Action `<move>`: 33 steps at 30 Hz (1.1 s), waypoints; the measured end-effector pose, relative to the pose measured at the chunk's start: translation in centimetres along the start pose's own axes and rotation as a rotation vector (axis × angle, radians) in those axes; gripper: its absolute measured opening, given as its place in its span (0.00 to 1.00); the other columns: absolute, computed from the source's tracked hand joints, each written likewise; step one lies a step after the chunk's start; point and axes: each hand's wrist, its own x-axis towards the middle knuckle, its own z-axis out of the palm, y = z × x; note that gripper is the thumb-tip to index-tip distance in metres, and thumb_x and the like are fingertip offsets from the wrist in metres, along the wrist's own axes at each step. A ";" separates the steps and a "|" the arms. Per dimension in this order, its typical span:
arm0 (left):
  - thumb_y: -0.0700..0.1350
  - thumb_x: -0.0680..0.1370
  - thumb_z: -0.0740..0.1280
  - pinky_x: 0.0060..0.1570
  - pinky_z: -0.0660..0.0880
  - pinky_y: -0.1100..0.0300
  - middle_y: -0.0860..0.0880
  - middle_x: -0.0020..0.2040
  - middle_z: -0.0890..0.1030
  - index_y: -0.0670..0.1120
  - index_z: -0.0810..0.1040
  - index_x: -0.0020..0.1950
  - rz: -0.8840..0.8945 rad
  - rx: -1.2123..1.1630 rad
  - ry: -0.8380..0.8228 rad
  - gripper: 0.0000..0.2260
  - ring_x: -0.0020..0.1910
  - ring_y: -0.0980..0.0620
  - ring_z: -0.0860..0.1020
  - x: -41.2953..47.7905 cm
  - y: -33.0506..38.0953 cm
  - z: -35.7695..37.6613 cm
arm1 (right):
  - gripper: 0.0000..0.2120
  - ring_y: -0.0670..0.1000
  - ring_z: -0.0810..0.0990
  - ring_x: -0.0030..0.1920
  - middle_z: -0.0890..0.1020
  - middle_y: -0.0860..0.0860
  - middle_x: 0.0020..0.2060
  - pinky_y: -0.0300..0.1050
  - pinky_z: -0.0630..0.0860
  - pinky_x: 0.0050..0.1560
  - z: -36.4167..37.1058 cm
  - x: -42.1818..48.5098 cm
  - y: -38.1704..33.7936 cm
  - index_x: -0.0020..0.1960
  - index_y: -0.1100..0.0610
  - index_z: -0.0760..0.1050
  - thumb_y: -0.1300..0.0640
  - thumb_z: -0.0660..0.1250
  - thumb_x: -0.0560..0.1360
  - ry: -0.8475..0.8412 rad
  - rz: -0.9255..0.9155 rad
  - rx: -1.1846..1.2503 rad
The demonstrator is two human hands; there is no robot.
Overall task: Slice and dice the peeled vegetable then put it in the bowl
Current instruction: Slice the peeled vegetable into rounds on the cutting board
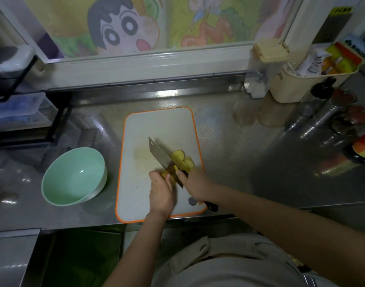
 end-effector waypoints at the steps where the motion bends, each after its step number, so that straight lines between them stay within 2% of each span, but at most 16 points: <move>1: 0.44 0.81 0.54 0.40 0.66 0.55 0.44 0.46 0.72 0.44 0.59 0.51 -0.008 -0.010 -0.001 0.05 0.41 0.44 0.73 0.0 0.0 0.0 | 0.23 0.52 0.70 0.28 0.69 0.53 0.28 0.41 0.69 0.31 0.1 0.0 0.0 0.33 0.56 0.63 0.44 0.50 0.81 0.004 0.010 -0.014; 2: 0.44 0.82 0.54 0.41 0.66 0.55 0.44 0.46 0.72 0.44 0.59 0.51 -0.016 -0.017 -0.002 0.05 0.42 0.45 0.73 0.0 0.1 -0.1 | 0.23 0.53 0.69 0.28 0.68 0.54 0.28 0.40 0.68 0.30 0.3 -0.1 0.0 0.33 0.57 0.62 0.44 0.50 0.81 0.007 0.014 -0.020; 5: 0.44 0.82 0.53 0.42 0.67 0.54 0.44 0.47 0.72 0.44 0.59 0.52 -0.035 -0.040 0.004 0.05 0.44 0.44 0.73 -0.1 0.1 0.0 | 0.21 0.52 0.71 0.35 0.70 0.51 0.31 0.41 0.71 0.41 0.6 -0.3 0.2 0.33 0.53 0.62 0.43 0.51 0.81 -0.021 -0.037 -0.016; 6: 0.44 0.82 0.53 0.43 0.68 0.54 0.44 0.48 0.72 0.44 0.59 0.52 -0.049 -0.048 0.012 0.05 0.44 0.44 0.73 0.1 0.1 -0.1 | 0.21 0.50 0.70 0.34 0.70 0.50 0.32 0.40 0.70 0.41 0.3 -0.7 0.2 0.33 0.53 0.62 0.43 0.50 0.81 -0.042 -0.039 -0.024; 10: 0.44 0.82 0.53 0.42 0.66 0.56 0.43 0.47 0.72 0.43 0.59 0.51 -0.068 -0.041 0.030 0.05 0.43 0.44 0.73 0.8 0.2 0.0 | 0.22 0.44 0.65 0.31 0.67 0.50 0.31 0.33 0.62 0.31 -0.9 -2.2 1.0 0.33 0.54 0.61 0.45 0.49 0.82 -0.078 -0.033 -0.055; 15: 0.46 0.82 0.53 0.40 0.70 0.54 0.43 0.45 0.74 0.43 0.60 0.52 -0.059 -0.011 0.032 0.07 0.42 0.42 0.75 1.2 -0.1 0.0 | 0.23 0.46 0.64 0.30 0.67 0.51 0.31 0.34 0.61 0.31 -1.4 -3.7 1.8 0.33 0.56 0.60 0.44 0.47 0.82 -0.135 0.006 -0.078; 21: 0.45 0.82 0.53 0.39 0.66 0.56 0.43 0.45 0.73 0.42 0.60 0.53 -0.051 -0.031 0.028 0.06 0.41 0.43 0.74 1.3 0.0 0.0 | 0.23 0.45 0.65 0.30 0.67 0.51 0.31 0.34 0.62 0.31 -1.0 -3.3 1.7 0.33 0.55 0.60 0.43 0.47 0.82 -0.103 -0.019 -0.094; 25: 0.44 0.82 0.53 0.39 0.65 0.57 0.43 0.45 0.73 0.43 0.59 0.52 -0.038 -0.053 0.009 0.05 0.40 0.46 0.73 1.1 -0.1 -0.2 | 0.22 0.45 0.65 0.31 0.67 0.50 0.31 0.39 0.67 0.37 0.2 -2.9 1.8 0.33 0.54 0.60 0.45 0.49 0.82 -0.070 -0.035 -0.044; 29: 0.43 0.82 0.53 0.39 0.66 0.57 0.42 0.46 0.73 0.42 0.59 0.51 -0.021 -0.063 -0.004 0.05 0.41 0.44 0.73 1.1 -0.4 -0.2 | 0.23 0.46 0.63 0.27 0.66 0.51 0.27 0.36 0.59 0.27 1.0 -1.8 1.5 0.33 0.58 0.65 0.47 0.50 0.82 -0.045 -0.008 -0.051; 33: 0.43 0.81 0.54 0.39 0.65 0.56 0.42 0.44 0.73 0.42 0.60 0.50 -0.007 -0.071 -0.001 0.05 0.40 0.43 0.73 1.0 -0.7 -0.2 | 0.24 0.45 0.65 0.29 0.68 0.50 0.28 0.35 0.61 0.29 1.7 -1.1 1.4 0.31 0.55 0.62 0.44 0.50 0.81 -0.008 -0.009 -0.035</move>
